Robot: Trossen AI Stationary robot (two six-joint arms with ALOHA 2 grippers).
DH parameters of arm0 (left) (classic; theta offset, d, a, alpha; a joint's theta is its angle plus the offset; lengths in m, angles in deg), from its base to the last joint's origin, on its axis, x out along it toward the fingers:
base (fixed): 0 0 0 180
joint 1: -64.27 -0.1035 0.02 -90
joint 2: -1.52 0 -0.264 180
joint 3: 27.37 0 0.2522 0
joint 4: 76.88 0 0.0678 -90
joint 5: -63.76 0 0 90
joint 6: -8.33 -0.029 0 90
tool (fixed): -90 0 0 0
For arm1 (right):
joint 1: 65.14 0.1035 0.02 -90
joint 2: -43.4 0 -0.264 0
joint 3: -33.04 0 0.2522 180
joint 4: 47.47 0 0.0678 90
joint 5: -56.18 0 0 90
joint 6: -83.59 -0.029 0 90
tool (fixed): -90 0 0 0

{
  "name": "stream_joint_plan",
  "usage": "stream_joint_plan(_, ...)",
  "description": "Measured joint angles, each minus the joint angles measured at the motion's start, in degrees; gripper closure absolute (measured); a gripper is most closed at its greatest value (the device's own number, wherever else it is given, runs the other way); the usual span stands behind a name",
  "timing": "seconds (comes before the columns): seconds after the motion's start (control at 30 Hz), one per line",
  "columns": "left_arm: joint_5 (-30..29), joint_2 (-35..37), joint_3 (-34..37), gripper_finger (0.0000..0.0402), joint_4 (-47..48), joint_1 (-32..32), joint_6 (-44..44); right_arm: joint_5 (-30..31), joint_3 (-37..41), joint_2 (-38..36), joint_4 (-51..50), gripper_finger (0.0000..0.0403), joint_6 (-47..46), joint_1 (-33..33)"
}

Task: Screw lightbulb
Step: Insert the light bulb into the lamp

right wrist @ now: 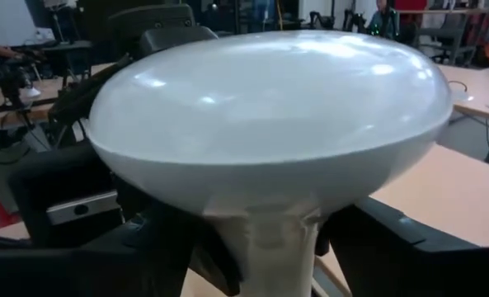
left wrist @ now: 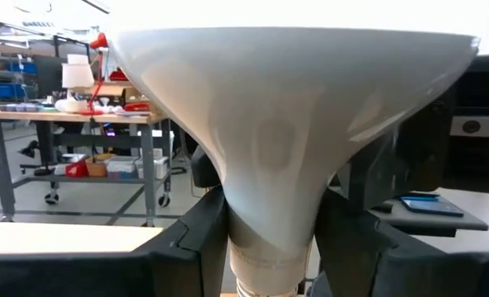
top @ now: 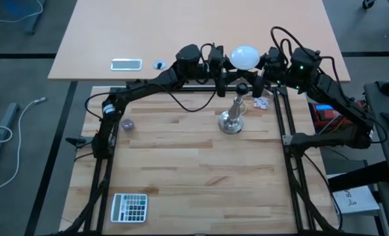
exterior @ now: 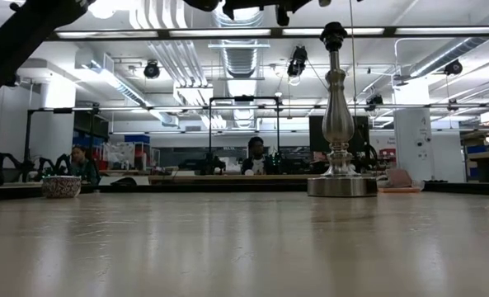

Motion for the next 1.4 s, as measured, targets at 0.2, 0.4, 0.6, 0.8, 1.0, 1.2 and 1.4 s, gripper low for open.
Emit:
stream_joint_plan(0.2,-2.68,-0.01,-0.37,0.0261,-0.93,1.28,0.02,-0.27,0.00,-0.30,0.16,0.0193,-0.17,0.02)
stream_joint_plan(0.4,-3.86,0.00,-0.35,0.0261,0.56,1.31,0.14,0.97,0.09,-0.46,-0.94,0.0201,-1.79,-0.40)
stream_joint_plan(0.6,-8.83,-0.19,-0.03,0.0261,2.74,1.37,0.09,3.62,0.62,-0.97,-5.15,0.0161,-3.24,-1.05)
stream_joint_plan(0.8,-12.42,-0.20,0.20,0.0261,2.59,1.26,2.29,4.59,0.72,-2.87,-7.54,0.0136,-5.03,-1.14)
stream_joint_plan(1.0,-12.93,0.12,-0.22,0.0261,1.91,1.02,2.78,10.95,0.78,-8.07,-17.20,0.0148,-4.62,-1.14)
stream_joint_plan(1.2,-12.91,0.57,-2.30,0.0261,1.60,1.04,2.41,14.33,5.32,-11.62,-28.58,0.0194,-9.41,-2.40)
stream_joint_plan(1.4,-13.19,0.57,-2.92,0.0261,2.65,0.96,-0.40,15.02,21.40,-11.91,-26.21,0.0279,-14.92,-2.42)
